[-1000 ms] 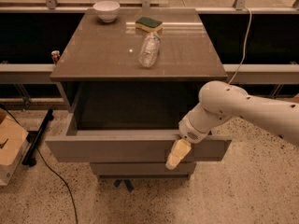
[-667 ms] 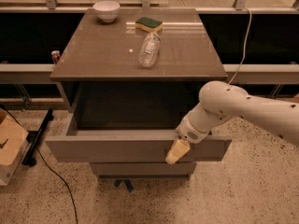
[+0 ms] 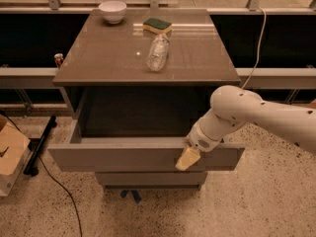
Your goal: Open top drawer
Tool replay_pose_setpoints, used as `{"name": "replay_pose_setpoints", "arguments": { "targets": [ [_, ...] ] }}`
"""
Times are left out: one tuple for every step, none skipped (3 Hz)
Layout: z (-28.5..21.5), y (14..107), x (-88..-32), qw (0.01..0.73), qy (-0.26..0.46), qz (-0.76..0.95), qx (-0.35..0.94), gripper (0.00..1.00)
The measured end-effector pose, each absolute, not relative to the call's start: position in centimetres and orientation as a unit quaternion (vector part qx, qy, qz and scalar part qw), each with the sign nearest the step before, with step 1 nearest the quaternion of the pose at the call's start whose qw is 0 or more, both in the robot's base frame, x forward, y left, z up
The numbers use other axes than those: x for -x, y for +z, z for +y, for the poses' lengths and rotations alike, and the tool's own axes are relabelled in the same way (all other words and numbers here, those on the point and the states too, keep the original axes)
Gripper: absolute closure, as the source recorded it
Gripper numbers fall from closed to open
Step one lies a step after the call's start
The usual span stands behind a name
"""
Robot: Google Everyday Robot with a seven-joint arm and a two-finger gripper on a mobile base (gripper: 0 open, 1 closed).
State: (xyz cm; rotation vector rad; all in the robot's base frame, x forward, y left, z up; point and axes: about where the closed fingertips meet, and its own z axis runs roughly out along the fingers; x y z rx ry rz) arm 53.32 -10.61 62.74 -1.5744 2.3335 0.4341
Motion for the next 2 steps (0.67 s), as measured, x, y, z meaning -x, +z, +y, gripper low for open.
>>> {"name": "replay_pose_setpoints", "arguments": {
  "targets": [
    [-10.61, 62.77, -53.32, 0.146, 0.151, 0.81, 0.547, 0.94],
    [-10.56, 62.77, -53.33, 0.146, 0.151, 0.81, 0.547, 0.77]
  ]
}}
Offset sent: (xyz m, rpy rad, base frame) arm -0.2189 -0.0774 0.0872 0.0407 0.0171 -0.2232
